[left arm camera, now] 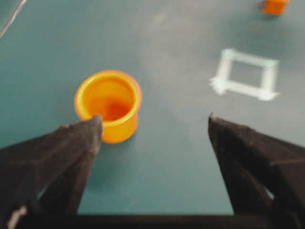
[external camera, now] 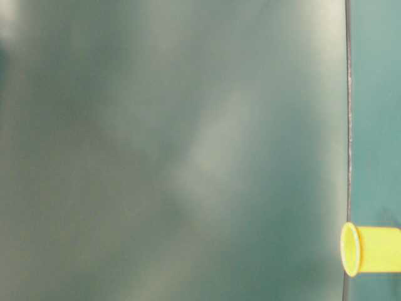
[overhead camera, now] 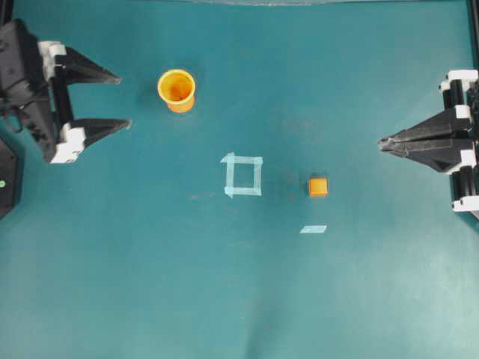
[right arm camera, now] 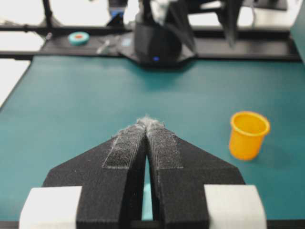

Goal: Move the cup toward the block with left arm.
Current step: 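Open the left gripper and reach it toward the orange cup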

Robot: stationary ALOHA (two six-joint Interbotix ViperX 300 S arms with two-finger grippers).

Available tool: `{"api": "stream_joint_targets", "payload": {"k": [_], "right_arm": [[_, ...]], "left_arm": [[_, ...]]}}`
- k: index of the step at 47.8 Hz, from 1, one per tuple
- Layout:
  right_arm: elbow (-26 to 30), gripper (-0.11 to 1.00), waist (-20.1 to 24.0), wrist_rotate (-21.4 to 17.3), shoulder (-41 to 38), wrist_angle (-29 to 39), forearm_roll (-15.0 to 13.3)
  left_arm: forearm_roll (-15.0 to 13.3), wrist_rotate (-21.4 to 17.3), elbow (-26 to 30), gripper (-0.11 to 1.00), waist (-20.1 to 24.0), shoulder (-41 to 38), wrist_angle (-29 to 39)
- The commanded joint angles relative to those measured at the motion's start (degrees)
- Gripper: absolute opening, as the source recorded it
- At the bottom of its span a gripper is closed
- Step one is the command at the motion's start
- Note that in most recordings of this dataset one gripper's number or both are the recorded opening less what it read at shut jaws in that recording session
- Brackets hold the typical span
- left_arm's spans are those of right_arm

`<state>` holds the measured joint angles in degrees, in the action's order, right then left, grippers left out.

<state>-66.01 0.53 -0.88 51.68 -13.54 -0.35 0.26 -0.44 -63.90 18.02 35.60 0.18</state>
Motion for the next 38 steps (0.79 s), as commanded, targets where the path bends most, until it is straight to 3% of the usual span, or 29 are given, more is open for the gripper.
{"api": "stream_joint_targets", "payload": {"k": [1,13,26,38], "right_arm": [[1.14,0.00,0.18,-0.09,-0.18,-0.62,-0.09],[1.05,0.00,0.18,-0.09,-0.44,-0.35,-0.09],[1.14,0.00,0.18,-0.09,-0.44,-0.35,-0.09],[1.14,0.00,0.18,-0.09,-0.26,-0.26,-0.09]], "left_arm": [[-0.35,0.79,1.67,0.88,2.11,-3.96,-1.41],[-0.18,5.71,5.54,0.88,4.83,-18.11,-1.67],[0.00,5.71,8.70,0.88,4.83,-26.63,-3.25],[-0.09,5.80,8.88,0.88,4.83,-31.73,-9.40]]}}
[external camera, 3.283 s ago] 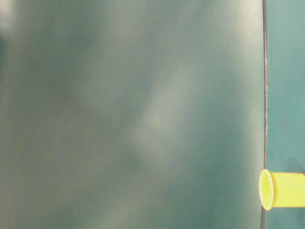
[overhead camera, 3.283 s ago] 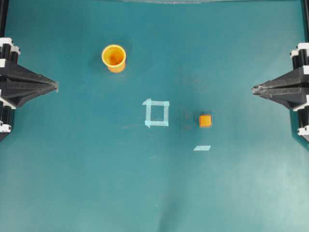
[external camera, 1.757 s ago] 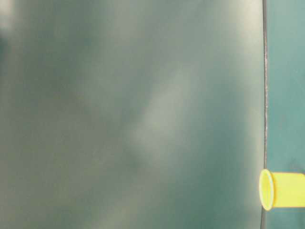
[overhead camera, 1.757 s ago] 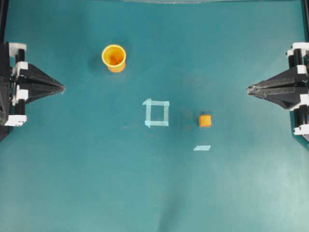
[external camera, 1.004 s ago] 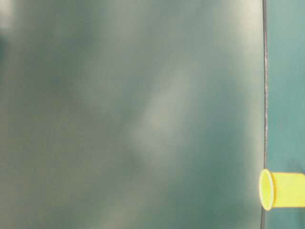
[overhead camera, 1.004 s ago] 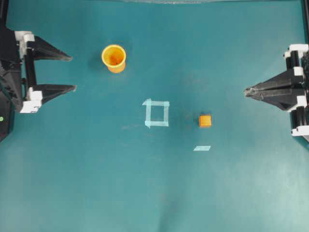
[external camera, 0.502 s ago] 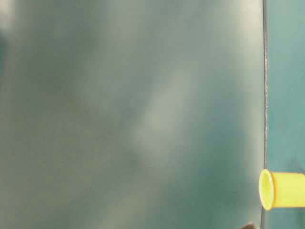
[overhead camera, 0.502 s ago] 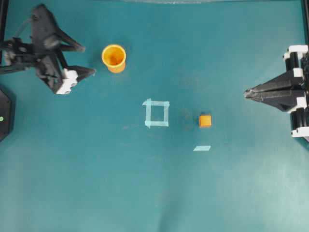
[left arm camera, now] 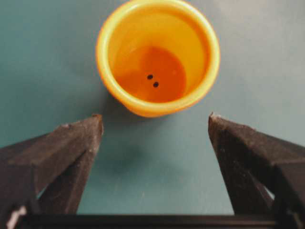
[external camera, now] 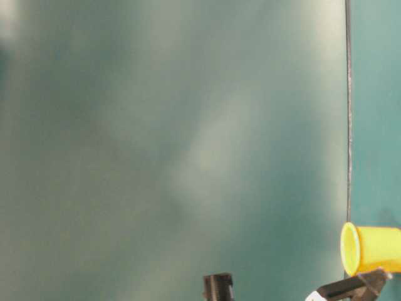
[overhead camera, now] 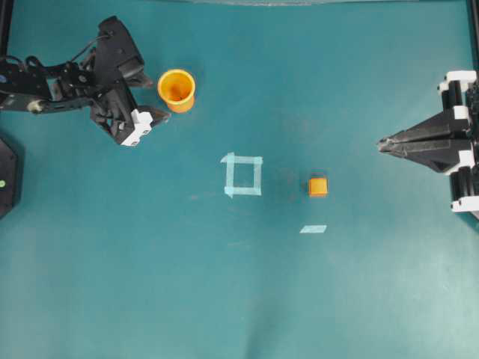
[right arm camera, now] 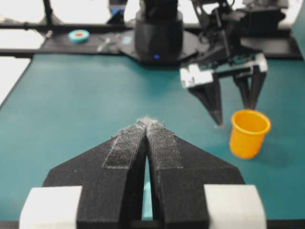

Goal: Move the cup toward the block with left arm.
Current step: 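Open the left gripper and reach it toward the orange cup, then close the left gripper around the orange cup's rim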

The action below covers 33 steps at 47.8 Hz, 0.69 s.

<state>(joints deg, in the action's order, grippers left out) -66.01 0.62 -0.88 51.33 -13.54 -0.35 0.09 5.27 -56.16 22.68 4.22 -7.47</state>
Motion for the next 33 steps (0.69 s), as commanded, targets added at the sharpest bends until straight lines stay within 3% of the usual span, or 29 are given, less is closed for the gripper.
{"api": "stream_joint_targets", "payload": {"k": [1,33], "right_arm": [[1.14,0.00,0.09,-0.09,0.09,-0.26,-0.09],[1.14,0.00,0.09,-0.09,-0.09,0.09,-0.09]], "left_arm": [[0.09,0.09,1.23,0.88,0.18,-0.70,-2.20],[0.00,0.26,9.14,0.88,0.35,-13.27,-7.91]]}}
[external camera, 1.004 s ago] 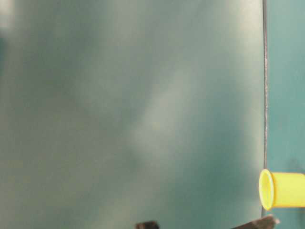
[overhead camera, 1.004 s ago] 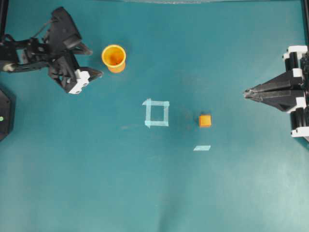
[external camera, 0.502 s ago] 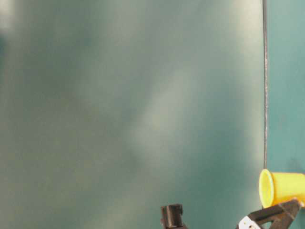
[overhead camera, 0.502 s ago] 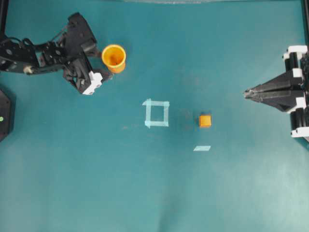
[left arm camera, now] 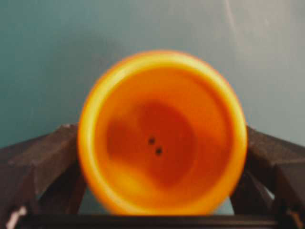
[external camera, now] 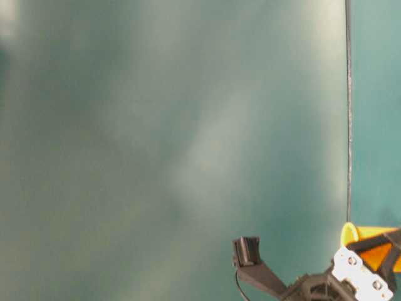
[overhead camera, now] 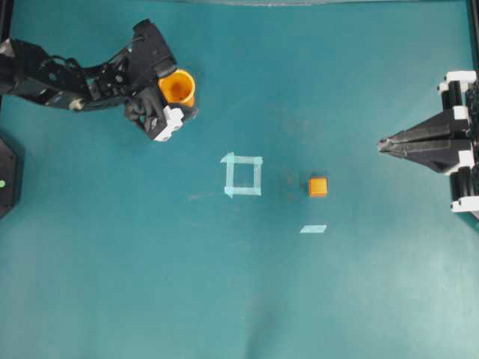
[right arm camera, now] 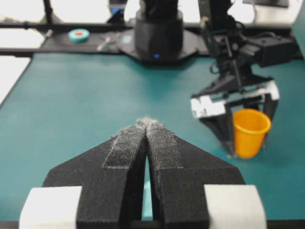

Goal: Move the cup toward the block with left arm.
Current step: 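Close the left gripper around the orange cup's rim, then carry the orange cup with the left gripper rightward toward the orange cube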

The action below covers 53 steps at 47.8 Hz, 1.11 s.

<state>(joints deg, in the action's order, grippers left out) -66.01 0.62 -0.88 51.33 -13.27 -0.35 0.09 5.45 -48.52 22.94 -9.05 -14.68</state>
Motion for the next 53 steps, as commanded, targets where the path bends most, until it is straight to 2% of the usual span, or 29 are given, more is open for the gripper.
{"api": "stream_joint_targets", "payload": {"k": [1,11,19,37,53], "right_arm": [[1.14,0.00,0.09,-0.09,-0.09,-0.09,-0.09],[1.14,0.00,0.09,-0.09,-0.09,0.35,-0.09],[1.14,0.00,0.09,-0.09,-0.09,0.97,-0.09],[1.14,0.00,0.09,-0.09,-0.09,1.49,-0.09],[1.23,0.00,0.09,-0.09,-0.09,1.41,-0.09]], "left_arm": [[0.00,0.09,1.76,0.88,0.09,-0.18,-0.88],[0.00,0.09,2.11,0.84,0.09,-0.53,-1.23],[0.00,0.09,1.41,0.63,0.09,-0.26,-1.93],[0.00,0.00,-0.18,0.63,-1.14,3.16,-2.55],[0.00,-0.09,4.83,0.63,-6.06,10.11,6.06]]}}
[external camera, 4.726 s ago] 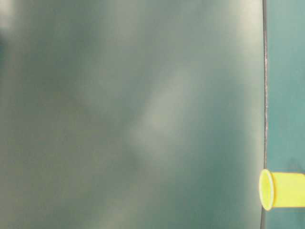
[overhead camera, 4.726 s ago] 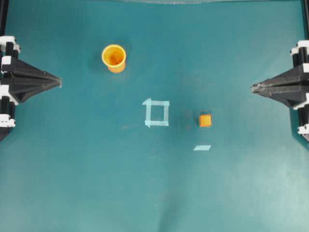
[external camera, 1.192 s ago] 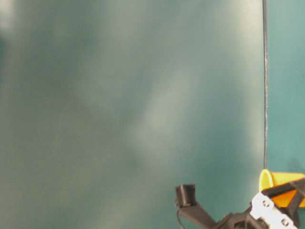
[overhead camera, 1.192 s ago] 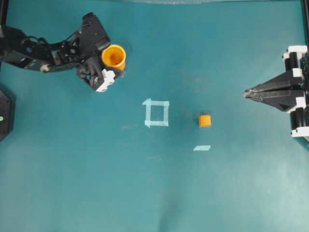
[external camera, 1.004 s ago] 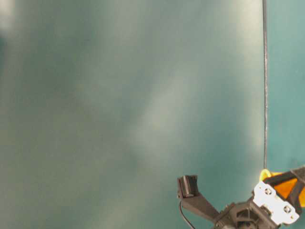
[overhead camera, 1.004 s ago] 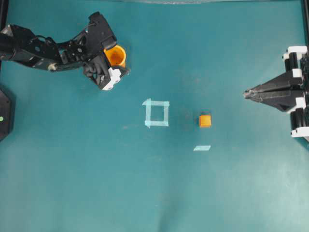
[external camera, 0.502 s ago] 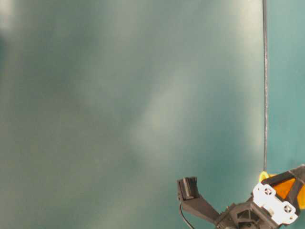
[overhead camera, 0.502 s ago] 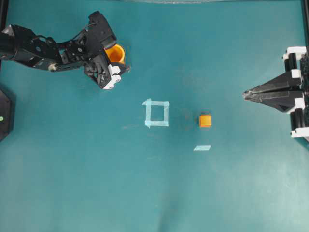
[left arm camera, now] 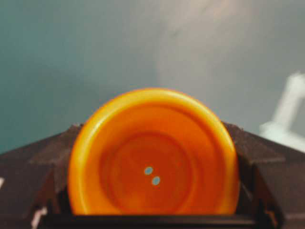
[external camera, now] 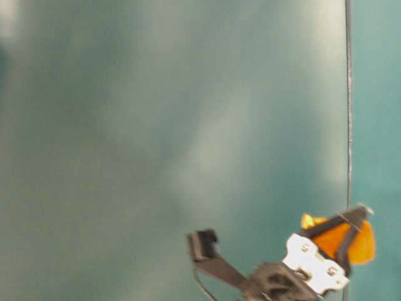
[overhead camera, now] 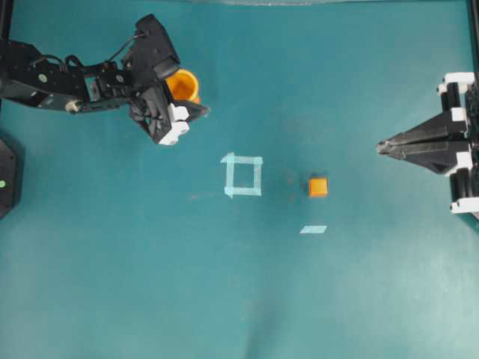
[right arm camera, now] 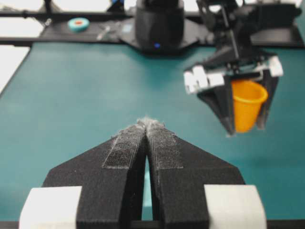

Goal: Move the cup toward the block with left arm.
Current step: 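Carry the orange cup with the left gripper rightward toward the orange cube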

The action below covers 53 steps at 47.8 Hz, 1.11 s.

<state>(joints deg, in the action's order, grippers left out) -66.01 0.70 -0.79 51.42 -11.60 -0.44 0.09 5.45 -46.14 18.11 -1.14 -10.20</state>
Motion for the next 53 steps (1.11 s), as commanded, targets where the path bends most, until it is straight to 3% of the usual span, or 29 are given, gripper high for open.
{"api": "stream_joint_targets", "payload": {"k": [1,20,32,53], "right_arm": [[1.23,0.00,0.00,-0.18,-0.18,-0.26,0.00],[1.41,0.00,0.00,-0.18,0.00,-0.26,0.00],[1.49,0.00,0.00,-0.18,0.09,-0.26,0.00],[1.67,0.00,0.09,-0.18,0.18,-0.26,0.00]], "left_arm": [[0.00,-0.09,3.08,0.63,-1.58,2.29,2.20],[0.26,-0.18,18.63,0.63,-9.23,-3.08,14.06],[0.35,-0.97,27.07,0.63,-11.95,-7.21,16.26],[0.53,-1.23,35.07,0.63,-16.26,-12.30,16.61]]}}
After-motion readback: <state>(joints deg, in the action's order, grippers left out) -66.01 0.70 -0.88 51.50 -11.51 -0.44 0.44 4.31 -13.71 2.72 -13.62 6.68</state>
